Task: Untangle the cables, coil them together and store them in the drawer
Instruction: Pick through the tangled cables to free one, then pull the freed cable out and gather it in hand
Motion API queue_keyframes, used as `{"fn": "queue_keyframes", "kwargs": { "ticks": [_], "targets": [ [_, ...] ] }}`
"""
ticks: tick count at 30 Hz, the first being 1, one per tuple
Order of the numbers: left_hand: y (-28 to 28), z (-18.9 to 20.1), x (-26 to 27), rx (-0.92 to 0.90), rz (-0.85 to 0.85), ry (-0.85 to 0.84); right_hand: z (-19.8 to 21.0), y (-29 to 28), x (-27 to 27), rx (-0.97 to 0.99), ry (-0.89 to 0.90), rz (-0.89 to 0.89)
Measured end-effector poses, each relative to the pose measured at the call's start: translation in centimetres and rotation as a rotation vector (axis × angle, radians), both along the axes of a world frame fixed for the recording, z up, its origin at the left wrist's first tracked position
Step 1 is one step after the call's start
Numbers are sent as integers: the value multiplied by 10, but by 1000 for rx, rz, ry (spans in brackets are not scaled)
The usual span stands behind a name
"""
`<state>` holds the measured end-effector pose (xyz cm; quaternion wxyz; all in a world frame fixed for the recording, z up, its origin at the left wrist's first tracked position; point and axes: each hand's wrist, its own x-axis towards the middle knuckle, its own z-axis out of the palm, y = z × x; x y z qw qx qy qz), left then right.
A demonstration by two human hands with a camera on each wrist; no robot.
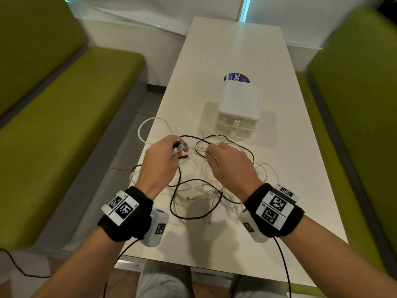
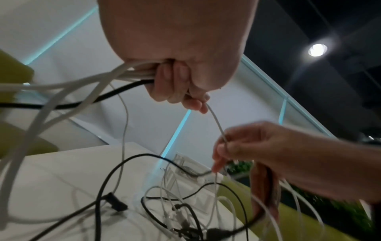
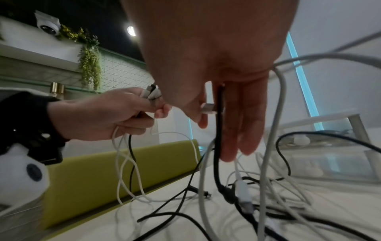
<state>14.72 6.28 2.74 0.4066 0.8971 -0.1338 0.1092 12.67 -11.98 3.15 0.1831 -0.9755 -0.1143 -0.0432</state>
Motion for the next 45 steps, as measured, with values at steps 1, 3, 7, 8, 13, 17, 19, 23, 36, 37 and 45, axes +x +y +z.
{"fn": "queue_keyframes", "kwargs": {
  "ticks": [1,3,7,8,13,17,19,23,36,37,45],
  "targets": [
    [4,-1,0,-4,-3,15,-1,1,0,22,6,-8],
    [10,-3,0,15,3,46,-4,2,1,84,27,-5],
    [18,-6,8,72,49,120,-1,0,3,239,205,-21],
    [22,-7,10,94,62,135,-1,-2,2,234,229,-19],
    [59,-12,23,81,170,199,-3,-8,-2,175,218,-13],
    [95,-11,34,141,301,228,-7,4,-2,-30,264,36],
    [112,-10,39,110,340,230,-9,15,1,-92,293,59],
    [137,-3,47,28,435,179,-15,35,7,-182,282,62],
    [190,-10,46,-243,446,179,-7,72,8,-606,308,1],
    [188,-9,44,-279,436,178,-4,74,8,-603,306,-2],
    [171,-5,43,-365,314,228,-19,82,31,-436,308,43]
  ]
}}
